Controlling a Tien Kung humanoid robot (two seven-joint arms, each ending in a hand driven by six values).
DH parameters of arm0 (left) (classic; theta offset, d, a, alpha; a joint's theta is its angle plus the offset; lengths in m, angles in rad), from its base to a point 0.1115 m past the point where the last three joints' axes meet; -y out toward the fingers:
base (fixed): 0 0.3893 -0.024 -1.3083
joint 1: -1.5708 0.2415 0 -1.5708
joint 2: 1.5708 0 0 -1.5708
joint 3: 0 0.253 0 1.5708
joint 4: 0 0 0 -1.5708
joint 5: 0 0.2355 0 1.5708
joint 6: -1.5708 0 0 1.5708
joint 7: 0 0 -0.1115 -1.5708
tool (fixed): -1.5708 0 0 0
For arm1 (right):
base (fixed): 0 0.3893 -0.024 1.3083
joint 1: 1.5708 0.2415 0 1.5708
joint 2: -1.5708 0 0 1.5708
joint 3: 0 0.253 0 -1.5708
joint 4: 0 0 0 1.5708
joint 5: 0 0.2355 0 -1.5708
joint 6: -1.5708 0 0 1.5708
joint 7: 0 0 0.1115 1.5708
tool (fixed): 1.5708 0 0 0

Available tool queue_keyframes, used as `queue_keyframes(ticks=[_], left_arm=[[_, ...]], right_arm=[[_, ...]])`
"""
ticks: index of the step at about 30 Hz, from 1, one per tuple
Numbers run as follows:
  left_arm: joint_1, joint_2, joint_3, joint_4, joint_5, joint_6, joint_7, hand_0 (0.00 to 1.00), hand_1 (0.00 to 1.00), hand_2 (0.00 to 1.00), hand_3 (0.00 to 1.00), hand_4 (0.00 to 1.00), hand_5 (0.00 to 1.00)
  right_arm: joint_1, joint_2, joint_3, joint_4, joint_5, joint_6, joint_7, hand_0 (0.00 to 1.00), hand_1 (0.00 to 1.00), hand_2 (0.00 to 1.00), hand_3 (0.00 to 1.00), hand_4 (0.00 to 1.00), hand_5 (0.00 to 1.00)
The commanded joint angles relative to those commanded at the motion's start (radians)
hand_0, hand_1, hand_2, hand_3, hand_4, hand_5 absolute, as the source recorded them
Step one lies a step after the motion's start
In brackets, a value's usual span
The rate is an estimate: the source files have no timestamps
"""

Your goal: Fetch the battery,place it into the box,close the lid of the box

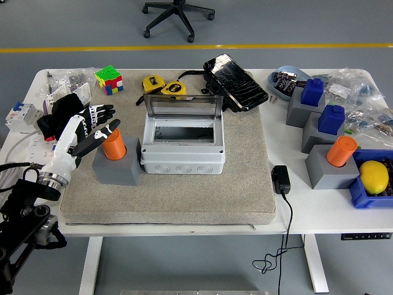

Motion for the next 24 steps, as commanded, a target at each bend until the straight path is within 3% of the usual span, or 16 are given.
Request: queue_keyframes(ticks=[3, 4, 15, 16, 21, 22, 24], left_arm=[[-0.001, 0.001, 0.016, -0.002, 0.001, 0.004, -0.003, 0.798, 0.768, 0.708, 0.649, 0.998, 0.447], [-0.001, 0.0, 0.022, -0.003, 0.0, 0.007, -0.005, 0.754, 0.707, 0.608, 0.557, 0.998, 0.312], [-0.007, -0.019, 0.05, 0.006, -0.033, 0.02, -0.017, 0.74, 0.682, 0.56, 0.531, 0.998, 0.265], [-0.007, -0.02, 0.052, 0.006, -0.034, 0.022, -0.018, 0.698, 0.622, 0.519, 0.515, 0.998, 0.166], [-0.012, -0.026, 0.06, 0.014, -0.061, 0.024, -0.024, 0.698, 0.622, 0.519, 0.515, 0.998, 0.166], [-0.014, -0.027, 0.063, 0.015, -0.067, 0.024, -0.024, 0.611, 0.522, 0.475, 0.504, 0.991, 0.067], [-0.018, -0.028, 0.068, 0.018, -0.083, 0.023, -0.024, 0.611, 0.522, 0.475, 0.504, 0.991, 0.067]], right_arm=[[0.001, 0.0, 0.0, 0.0, 0.002, 0.0, 0.0, 0.568, 0.638, 0.637, 0.54, 0.859, 0.401], [0.001, 0.001, 0.0, -0.001, 0.002, 0.0, -0.001, 0.569, 0.638, 0.637, 0.539, 0.859, 0.401], [0.003, -0.001, -0.004, 0.001, 0.001, 0.0, -0.001, 0.57, 0.638, 0.636, 0.539, 0.859, 0.401], [0.004, 0.0, -0.005, 0.001, 0.001, 0.0, -0.002, 0.57, 0.638, 0.636, 0.539, 0.859, 0.401], [0.003, -0.001, -0.009, 0.001, 0.003, 0.0, -0.002, 0.57, 0.638, 0.636, 0.539, 0.859, 0.401], [0.003, -0.001, -0.009, 0.0, 0.003, 0.0, -0.002, 0.569, 0.638, 0.636, 0.539, 0.859, 0.401], [0.003, -0.002, -0.01, 0.001, 0.004, 0.0, -0.002, 0.569, 0.638, 0.636, 0.539, 0.859, 0.401]])
